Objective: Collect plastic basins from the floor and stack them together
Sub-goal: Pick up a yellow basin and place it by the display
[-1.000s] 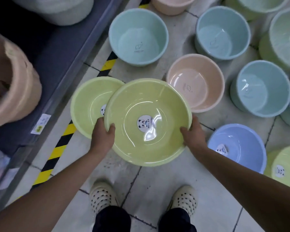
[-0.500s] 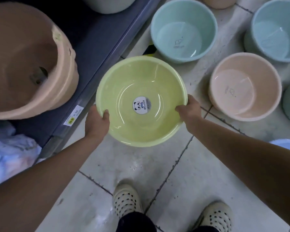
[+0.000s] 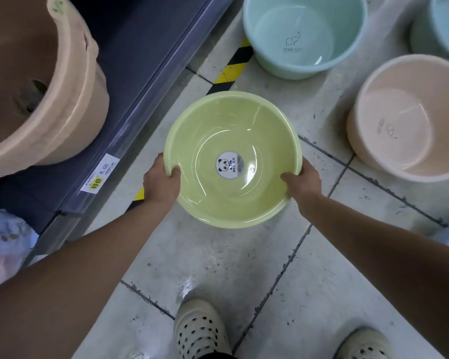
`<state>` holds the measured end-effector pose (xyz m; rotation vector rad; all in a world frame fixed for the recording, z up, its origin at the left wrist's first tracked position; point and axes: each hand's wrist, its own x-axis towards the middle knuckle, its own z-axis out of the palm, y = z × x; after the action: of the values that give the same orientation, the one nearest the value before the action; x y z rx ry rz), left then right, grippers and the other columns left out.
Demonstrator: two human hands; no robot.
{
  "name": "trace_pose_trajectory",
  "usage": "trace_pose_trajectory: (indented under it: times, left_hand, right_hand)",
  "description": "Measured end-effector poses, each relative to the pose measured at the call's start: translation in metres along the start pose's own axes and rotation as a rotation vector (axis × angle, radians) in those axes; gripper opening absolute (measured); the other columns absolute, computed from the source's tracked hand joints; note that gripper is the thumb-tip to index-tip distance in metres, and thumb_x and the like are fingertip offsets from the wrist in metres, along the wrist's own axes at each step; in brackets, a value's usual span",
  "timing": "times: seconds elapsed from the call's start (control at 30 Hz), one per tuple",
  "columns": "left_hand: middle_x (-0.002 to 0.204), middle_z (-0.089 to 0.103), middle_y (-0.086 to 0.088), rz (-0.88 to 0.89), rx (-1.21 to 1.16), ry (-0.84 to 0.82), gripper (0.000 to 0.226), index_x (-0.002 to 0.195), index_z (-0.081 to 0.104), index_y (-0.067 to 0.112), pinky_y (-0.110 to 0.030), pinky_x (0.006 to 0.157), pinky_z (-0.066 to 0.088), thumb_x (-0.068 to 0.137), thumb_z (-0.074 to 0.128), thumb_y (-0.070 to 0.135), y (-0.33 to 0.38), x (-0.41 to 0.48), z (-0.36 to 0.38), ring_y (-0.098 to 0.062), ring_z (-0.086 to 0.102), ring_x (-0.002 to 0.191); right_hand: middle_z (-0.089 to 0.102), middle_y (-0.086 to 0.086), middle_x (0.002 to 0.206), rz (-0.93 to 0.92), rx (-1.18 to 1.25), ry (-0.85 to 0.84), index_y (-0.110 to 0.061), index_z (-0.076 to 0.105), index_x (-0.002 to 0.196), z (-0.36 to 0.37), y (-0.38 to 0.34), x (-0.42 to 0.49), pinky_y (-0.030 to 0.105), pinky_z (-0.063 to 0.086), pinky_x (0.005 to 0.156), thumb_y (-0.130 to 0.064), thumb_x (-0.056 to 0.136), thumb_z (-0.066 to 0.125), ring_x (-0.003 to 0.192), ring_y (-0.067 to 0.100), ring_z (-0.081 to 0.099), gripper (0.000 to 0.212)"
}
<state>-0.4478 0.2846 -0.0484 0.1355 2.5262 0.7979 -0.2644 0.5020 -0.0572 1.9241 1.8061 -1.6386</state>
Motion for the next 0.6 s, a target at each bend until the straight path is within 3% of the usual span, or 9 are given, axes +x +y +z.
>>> trace_pose_trajectory:
  times: [0.27,0.47,0.6]
  left_hand:
    - [0.120,0.062,-0.014,-0.066,-0.044,-0.033,0.040,0.137,0.038,0.014,-0.032,0.080,0.041,0.099,0.046,0.020,-0.001,-0.007,0.011,-0.033,0.058,0.106]
    - [0.124,0.062,-0.008,-0.018,-0.085,-0.036,0.039,0.134,0.048,0.015,-0.038,0.091,0.048,0.095,0.053,0.017,0.020,-0.051,-0.001,-0.029,0.058,0.109]
    - [0.118,0.066,-0.009,0.023,-0.108,-0.021,0.038,0.129,0.055,0.010,-0.032,0.084,0.044,0.091,0.057,0.011,0.060,-0.102,0.002,-0.027,0.059,0.103]
  right_hand:
    - [0.056,0.002,0.106,-0.068,-0.104,-0.003,-0.026,0.035,0.142,0.004,0.006,0.003,0.043,0.055,0.081,-0.011,0.089,0.047,0.097,0.029,0.059,0.057]
    - [0.056,-0.002,0.111,-0.099,-0.096,-0.081,-0.039,0.026,0.145,-0.047,0.018,-0.036,0.043,0.056,0.081,-0.006,0.084,0.049,0.096,0.026,0.058,0.073]
    - [0.057,-0.013,0.099,-0.050,0.032,-0.059,-0.043,0.035,0.139,-0.113,0.027,-0.067,0.044,0.056,0.081,-0.001,0.082,0.050,0.095,0.022,0.059,0.073]
